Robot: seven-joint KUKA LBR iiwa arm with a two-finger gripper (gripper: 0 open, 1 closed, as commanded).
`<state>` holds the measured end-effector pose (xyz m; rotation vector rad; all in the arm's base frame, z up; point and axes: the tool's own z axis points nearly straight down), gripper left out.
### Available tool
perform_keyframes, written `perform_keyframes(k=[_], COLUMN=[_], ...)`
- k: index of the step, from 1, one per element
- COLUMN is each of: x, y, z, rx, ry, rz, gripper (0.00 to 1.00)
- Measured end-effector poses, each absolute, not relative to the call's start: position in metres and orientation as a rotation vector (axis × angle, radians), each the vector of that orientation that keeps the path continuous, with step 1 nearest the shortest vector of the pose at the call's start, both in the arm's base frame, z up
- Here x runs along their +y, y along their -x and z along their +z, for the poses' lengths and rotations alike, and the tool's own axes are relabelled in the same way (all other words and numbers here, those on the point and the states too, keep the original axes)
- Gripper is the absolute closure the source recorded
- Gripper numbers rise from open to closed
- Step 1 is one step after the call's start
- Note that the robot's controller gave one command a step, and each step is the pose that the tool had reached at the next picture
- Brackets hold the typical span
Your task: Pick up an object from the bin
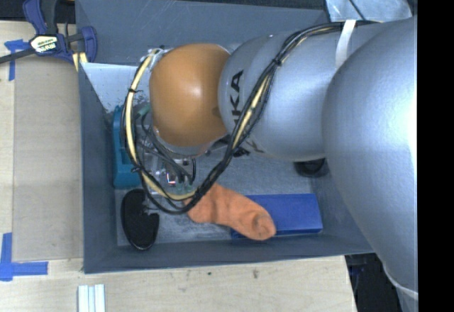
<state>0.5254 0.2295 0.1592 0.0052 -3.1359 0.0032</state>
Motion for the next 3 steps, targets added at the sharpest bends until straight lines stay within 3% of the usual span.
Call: perform_keyframes(k=[1, 2, 3], x=[0.229, 0.207, 0.211], y=[-0.527, -0.513, -0.49], z=[0.164, 0.138, 0.106], rx=[-3.144, -3.147, -3.138], ry=[0.0, -0.059, -0.17], rz=[-0.001, -0.004, 0.004], gripper=[0.0, 0.0, 0.0])
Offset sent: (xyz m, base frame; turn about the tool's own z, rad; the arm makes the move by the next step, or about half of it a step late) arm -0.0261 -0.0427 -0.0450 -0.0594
